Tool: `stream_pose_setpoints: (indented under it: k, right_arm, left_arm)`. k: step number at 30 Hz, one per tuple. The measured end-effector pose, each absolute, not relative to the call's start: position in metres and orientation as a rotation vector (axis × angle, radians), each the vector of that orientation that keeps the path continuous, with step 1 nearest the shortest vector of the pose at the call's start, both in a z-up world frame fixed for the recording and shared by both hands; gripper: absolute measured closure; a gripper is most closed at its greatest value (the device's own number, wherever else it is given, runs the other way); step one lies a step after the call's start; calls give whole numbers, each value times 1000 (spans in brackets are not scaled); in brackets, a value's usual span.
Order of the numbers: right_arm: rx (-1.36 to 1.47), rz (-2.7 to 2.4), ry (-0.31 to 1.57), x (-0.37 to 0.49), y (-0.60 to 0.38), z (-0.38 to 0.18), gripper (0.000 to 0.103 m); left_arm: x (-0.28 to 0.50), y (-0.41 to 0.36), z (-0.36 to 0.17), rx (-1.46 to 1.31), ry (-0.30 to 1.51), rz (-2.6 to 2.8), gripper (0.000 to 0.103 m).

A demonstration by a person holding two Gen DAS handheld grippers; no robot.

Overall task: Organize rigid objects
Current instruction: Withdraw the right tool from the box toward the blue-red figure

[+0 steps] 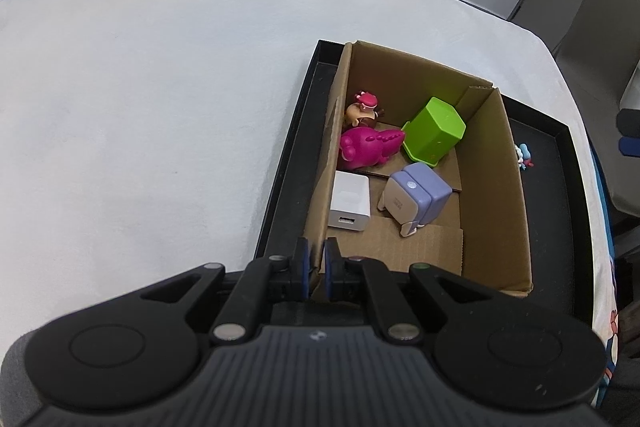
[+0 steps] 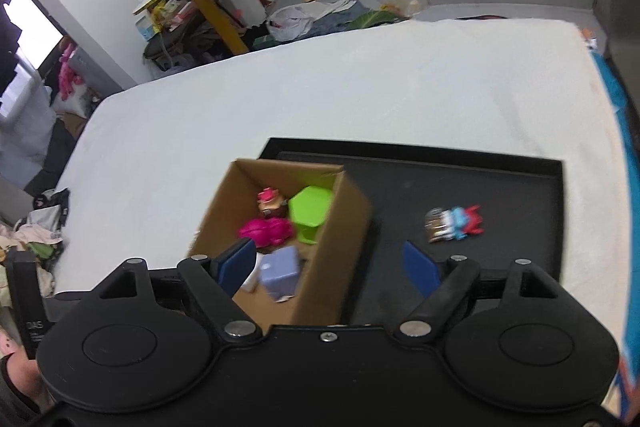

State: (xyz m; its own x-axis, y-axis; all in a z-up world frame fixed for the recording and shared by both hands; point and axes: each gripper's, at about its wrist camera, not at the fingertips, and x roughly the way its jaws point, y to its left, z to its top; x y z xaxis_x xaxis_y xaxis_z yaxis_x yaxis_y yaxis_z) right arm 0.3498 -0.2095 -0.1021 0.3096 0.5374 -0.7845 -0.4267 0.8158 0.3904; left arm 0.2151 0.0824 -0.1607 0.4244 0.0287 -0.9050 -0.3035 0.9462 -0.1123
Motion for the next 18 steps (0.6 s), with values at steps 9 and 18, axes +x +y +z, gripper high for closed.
stream_pose_setpoints:
  k: [9, 18]
  right_arm:
    - [110, 583, 1075, 365, -228, -124, 13]
    - [37, 535, 1106, 383, -224, -157, 8]
  left_arm:
    - [215, 78, -161, -258, 1118, 222, 96]
    - [215, 78, -161, -259, 1118, 222, 96]
